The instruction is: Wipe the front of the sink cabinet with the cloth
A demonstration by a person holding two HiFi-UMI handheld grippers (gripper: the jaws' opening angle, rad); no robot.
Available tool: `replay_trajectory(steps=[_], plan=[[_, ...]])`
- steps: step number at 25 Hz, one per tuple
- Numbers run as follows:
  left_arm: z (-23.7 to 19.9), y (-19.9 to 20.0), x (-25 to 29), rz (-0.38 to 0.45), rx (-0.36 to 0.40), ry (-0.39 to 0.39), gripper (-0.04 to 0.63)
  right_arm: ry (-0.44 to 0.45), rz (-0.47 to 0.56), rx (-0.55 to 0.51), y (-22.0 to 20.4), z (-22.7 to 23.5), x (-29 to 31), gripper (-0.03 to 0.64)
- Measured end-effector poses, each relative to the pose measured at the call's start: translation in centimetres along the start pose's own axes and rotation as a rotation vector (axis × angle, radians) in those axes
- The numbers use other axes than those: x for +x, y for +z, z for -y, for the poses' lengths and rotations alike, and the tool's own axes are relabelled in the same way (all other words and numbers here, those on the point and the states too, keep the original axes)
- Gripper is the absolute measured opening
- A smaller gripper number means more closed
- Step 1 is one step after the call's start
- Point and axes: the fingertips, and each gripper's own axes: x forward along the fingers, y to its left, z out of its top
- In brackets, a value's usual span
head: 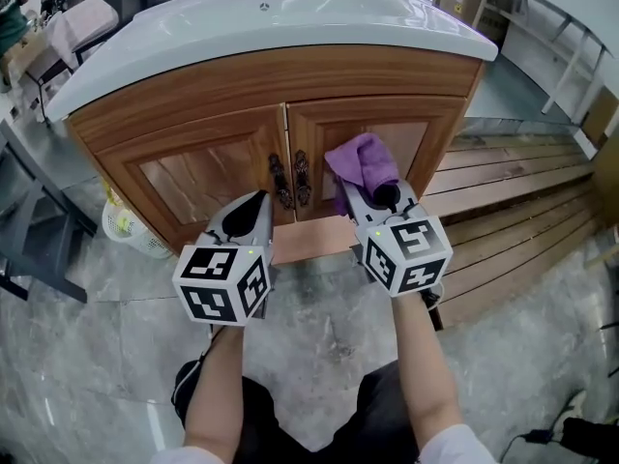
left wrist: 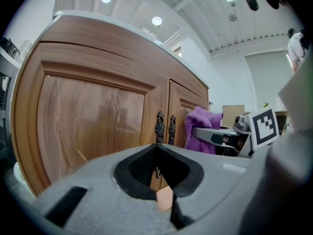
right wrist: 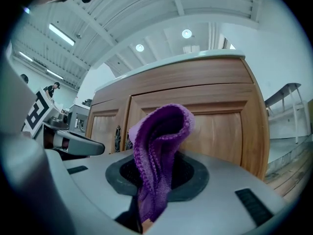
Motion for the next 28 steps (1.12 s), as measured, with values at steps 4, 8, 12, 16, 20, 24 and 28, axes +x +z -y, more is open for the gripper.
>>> replay_trajectory(steps=[4,8,12,16,20,24,28], plan=[[0.2,0.0,0.1,-0.001,0.000,-0.002,0.006,-0.029,-0.012,-0.020,-0.3,1.5,-0.5,0.087],[0.4,0.0,0.2,-0.001,0.001,-0.008,0.006,-0.070,-0.025,-0.029,-0.8,3.6,-1.2,0.087],[0.7,0.0,0.3,0.000,0.002,-0.014,0.006,-0.118,-0.033,-0.034,-1.1,5.8,-2.1,0.087],[1.0,-0.2,0.5,-0.005,0.002,-0.021,0.006,-0.163,-0.044,-0.038,-1.5,7.8,-2.9,0.087],[1.2,-0.3,0.5,-0.007,0.000,-0.023,0.006,-0.203,-0.054,-0.049,-1.8,9.3,-3.7,0.087],[1.4,-0.4,0.6,-0.009,0.000,-0.026,0.006,-0.234,-0.067,-0.053,-2.3,10.7,-4.3,0.087],[1.6,-0.5,0.6,-0.011,0.004,-0.027,0.006,-0.264,-0.081,-0.057,-2.9,11.8,-5.1,0.087]])
